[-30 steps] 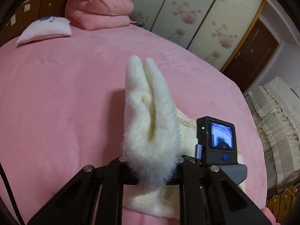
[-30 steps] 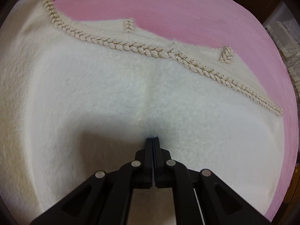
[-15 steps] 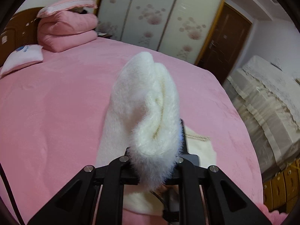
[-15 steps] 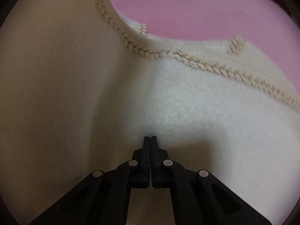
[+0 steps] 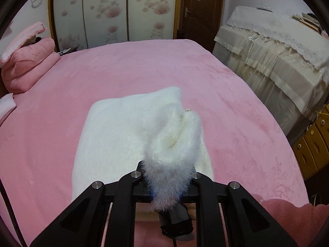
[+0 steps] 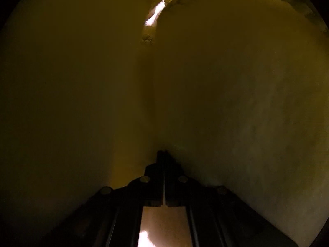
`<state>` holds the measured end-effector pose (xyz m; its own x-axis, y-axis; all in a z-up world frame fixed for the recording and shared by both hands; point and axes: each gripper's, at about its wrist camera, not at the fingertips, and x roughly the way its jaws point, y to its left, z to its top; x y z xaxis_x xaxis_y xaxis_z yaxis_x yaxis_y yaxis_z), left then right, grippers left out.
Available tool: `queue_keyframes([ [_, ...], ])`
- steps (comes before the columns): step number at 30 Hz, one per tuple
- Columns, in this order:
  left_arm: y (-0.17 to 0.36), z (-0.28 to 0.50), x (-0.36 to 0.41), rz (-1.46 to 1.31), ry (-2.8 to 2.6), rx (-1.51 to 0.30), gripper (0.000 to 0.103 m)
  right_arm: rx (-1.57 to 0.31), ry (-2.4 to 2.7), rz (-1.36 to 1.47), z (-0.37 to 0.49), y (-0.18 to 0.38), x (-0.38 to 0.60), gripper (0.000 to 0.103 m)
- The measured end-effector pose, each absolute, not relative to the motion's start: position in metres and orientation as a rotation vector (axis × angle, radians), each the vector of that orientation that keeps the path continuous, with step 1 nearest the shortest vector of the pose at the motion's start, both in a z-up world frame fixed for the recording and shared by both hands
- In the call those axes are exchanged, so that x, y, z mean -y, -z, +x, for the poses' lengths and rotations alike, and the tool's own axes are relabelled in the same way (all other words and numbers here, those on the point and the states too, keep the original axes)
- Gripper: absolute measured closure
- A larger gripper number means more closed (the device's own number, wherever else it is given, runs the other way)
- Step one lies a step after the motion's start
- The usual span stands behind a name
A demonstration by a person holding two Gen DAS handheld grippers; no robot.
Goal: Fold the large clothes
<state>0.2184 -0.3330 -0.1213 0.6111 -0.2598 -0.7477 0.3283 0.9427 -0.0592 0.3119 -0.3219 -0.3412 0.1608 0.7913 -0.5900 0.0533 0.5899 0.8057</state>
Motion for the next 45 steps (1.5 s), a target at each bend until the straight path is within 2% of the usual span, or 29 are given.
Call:
queue_keyframes([
  [4,0.114,0.223,0.338,0.091,0.336,-0.867,0.09,-1.334,-0.615,0.811,0.309,0.34,0.328,0.103],
  [10,0.1,0.228,0.339,0.071,0.337,-0.821,0.09,-1.486,-0.611,0.716,0.333,0.319,0.345,0.103],
  [14,0.097,0.227,0.343,-0.023,0.356,-0.775,0.09,-1.354,-0.458,0.647,0.358,0.278,0.408,0.103],
  [18,0.123,0.22,0.363,0.0,0.359,-0.78,0.09,-1.211,-0.307,0.712,0.365,0.239,0.487,0.103],
  [20,0.142,0.22,0.368,0.008,0.366,-0.832,0.09,-1.135,-0.247,0.691,0.353,0.218,0.52,0.103],
  [25,0.207,0.224,0.379,0.005,0.412,-1.104,0.09,-1.06,-0.125,0.654,0.296,0.197,0.574,0.103],
  [29,0.223,0.226,0.377,-0.024,0.437,-1.171,0.088,-1.12,-0.189,0.735,0.277,0.221,0.586,0.103],
  [31,0.227,0.23,0.376,-0.046,0.444,-1.218,0.082,-1.185,-0.262,0.813,0.273,0.25,0.578,0.103],
  [33,0.227,0.234,0.374,-0.07,0.465,-1.274,0.071,-1.251,-0.3,0.876,0.255,0.275,0.566,0.097],
  [34,0.225,0.236,0.374,-0.069,0.481,-1.3,0.062,-1.289,-0.303,0.888,0.245,0.283,0.566,0.092],
  [35,0.225,0.237,0.376,-0.054,0.495,-1.338,0.06,-1.315,-0.307,0.888,0.239,0.287,0.56,0.086],
  [37,0.223,0.236,0.379,-0.012,0.495,-1.399,0.06,-1.336,-0.328,0.89,0.22,0.287,0.547,0.081],
  [40,0.217,0.236,0.378,-0.03,0.516,-1.464,0.051,-1.361,-0.341,0.893,0.214,0.295,0.527,0.066],
  [42,0.213,0.238,0.374,-0.053,0.508,-1.506,0.046,-1.364,-0.33,0.87,0.218,0.295,0.513,0.063],
  [45,0.204,0.241,0.365,-0.056,0.477,-1.577,0.027,-1.363,-0.306,0.89,0.223,0.295,0.492,0.053],
])
